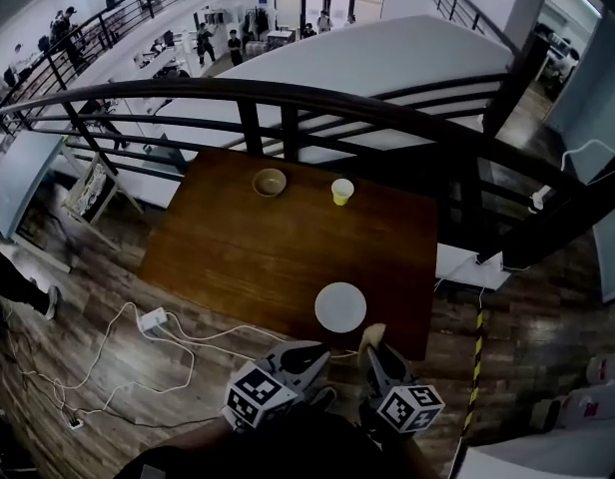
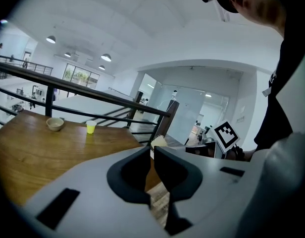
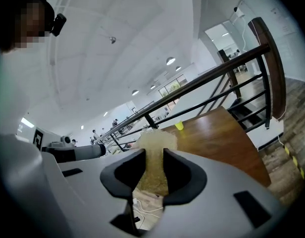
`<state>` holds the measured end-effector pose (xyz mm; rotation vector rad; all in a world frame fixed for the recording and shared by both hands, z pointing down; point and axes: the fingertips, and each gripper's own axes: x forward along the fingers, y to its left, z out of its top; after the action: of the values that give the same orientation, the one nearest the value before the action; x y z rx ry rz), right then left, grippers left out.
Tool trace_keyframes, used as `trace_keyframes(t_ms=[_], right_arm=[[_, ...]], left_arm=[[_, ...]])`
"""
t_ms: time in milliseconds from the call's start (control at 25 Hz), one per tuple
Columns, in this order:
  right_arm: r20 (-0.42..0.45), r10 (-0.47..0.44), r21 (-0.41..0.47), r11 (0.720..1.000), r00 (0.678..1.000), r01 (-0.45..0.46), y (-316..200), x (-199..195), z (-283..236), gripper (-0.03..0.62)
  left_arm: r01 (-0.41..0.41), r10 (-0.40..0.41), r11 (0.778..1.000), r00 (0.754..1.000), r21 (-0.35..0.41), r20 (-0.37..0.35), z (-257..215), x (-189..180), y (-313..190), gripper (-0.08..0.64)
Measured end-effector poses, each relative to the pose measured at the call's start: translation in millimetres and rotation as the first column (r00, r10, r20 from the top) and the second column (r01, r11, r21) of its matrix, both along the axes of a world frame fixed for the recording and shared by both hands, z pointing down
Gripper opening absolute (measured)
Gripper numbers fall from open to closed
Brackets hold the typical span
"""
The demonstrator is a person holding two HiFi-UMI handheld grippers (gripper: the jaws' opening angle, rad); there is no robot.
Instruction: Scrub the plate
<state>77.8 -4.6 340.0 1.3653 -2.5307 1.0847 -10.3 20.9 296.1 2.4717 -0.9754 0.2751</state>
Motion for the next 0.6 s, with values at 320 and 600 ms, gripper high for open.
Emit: trace_keyframes(t_ms=[320,600], right_arm=[[-0.161,0.093,0.014,0.996,0.983,-0.092,-57.2,-21.8,3.5,0.120],[-0.278,0.076,-0.004,0.997,0.958,-0.080,-102.0,-49.2,46.0,0.120]], left_arm=[[-0.080,0.078,0.997,0.994,-0.022,-0.072,2.4,-48.2,-53.2,0.034],[-0.087,0.090,0.993,0.995,-0.083,0.030,66.3,-92.9,-97.9,0.034]])
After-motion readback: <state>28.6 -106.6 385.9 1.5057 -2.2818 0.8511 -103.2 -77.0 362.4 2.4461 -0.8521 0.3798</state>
